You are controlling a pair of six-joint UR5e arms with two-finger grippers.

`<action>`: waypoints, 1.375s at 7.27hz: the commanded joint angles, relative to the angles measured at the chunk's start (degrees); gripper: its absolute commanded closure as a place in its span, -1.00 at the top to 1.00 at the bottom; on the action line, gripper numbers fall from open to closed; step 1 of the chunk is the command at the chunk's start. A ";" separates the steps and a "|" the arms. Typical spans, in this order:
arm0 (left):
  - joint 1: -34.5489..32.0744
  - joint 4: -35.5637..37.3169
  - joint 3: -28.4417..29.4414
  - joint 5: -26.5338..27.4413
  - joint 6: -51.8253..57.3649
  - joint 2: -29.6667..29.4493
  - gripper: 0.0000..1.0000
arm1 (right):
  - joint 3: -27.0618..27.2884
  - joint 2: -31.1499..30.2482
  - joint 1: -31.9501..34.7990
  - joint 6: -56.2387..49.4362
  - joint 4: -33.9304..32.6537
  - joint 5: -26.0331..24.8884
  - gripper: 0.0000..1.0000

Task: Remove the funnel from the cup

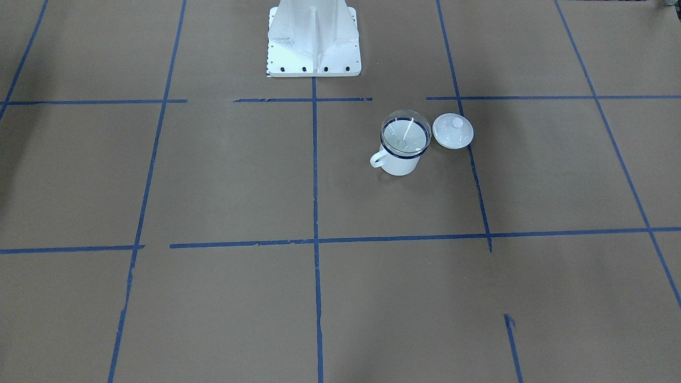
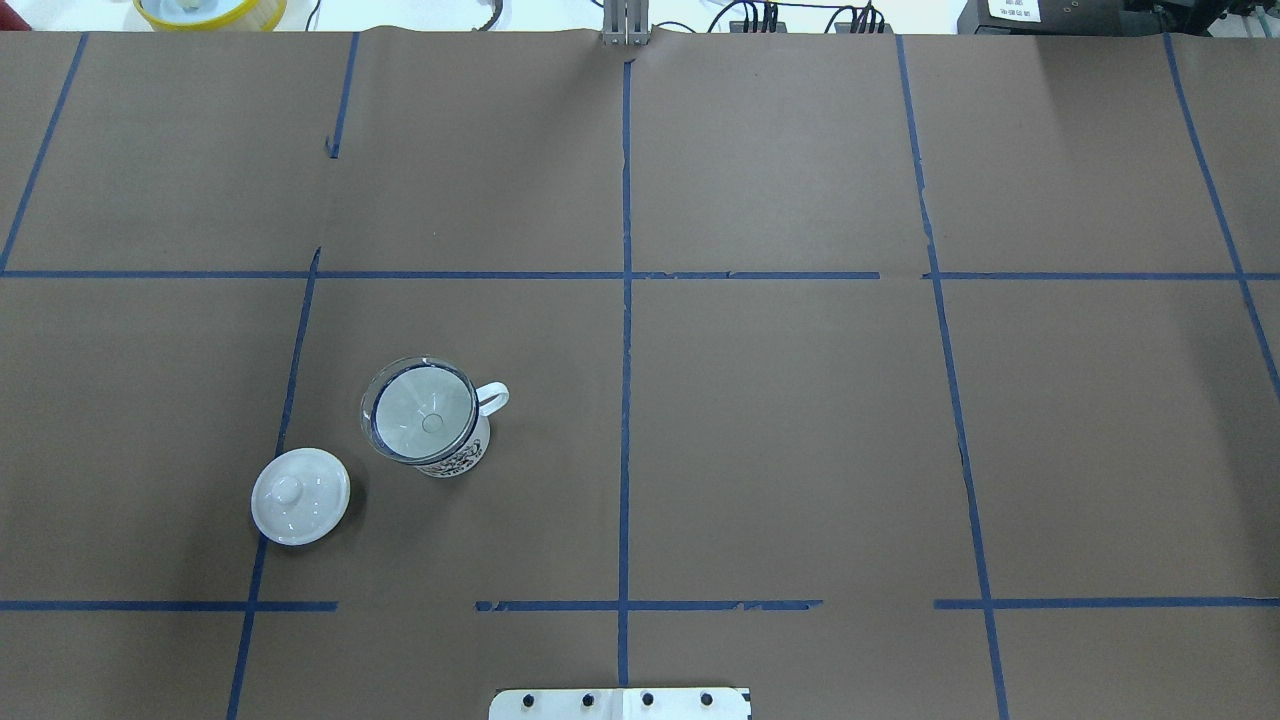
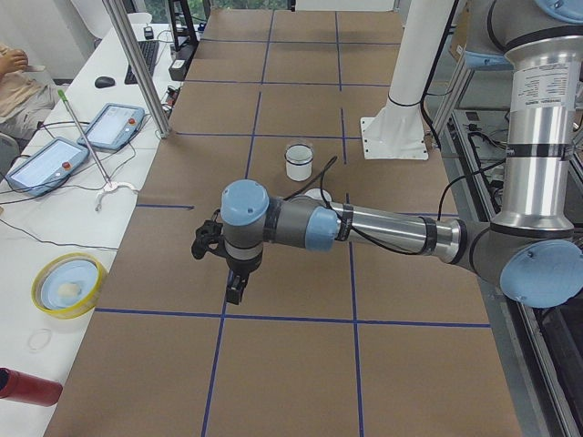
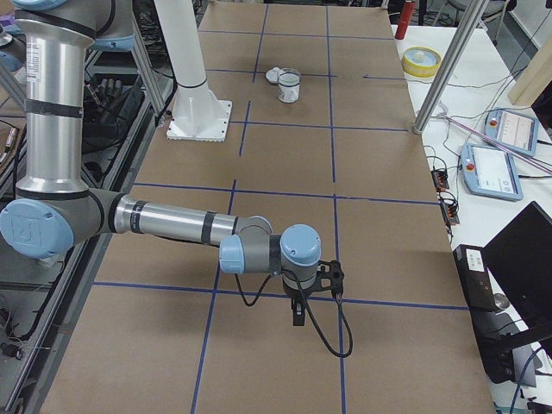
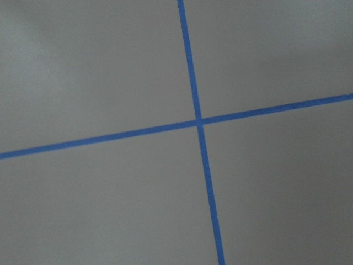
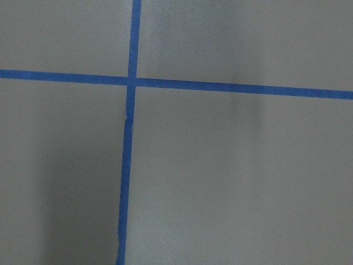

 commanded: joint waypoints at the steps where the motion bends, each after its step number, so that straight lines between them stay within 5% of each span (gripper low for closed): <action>1: 0.96 -5.75 1.36 0.02 -5.80 -6.60 1.00 | 0.00 0.00 0.00 0.00 0.00 0.00 1.00; 3: 1.30 -13.85 2.59 0.10 -6.90 -4.87 1.00 | 0.00 0.00 0.00 0.00 0.00 0.00 1.00; 4: 6.62 -18.58 2.07 -0.07 -14.21 -5.29 1.00 | 0.00 0.00 0.00 0.00 0.00 0.00 1.00; 8: 28.08 -17.93 -1.09 4.50 -55.25 -18.53 1.00 | 0.00 0.00 0.00 0.00 0.00 0.00 1.00; 10: 39.39 -16.79 -6.69 9.38 -70.46 -20.58 1.00 | 0.00 0.00 0.00 0.00 0.00 0.00 1.00</action>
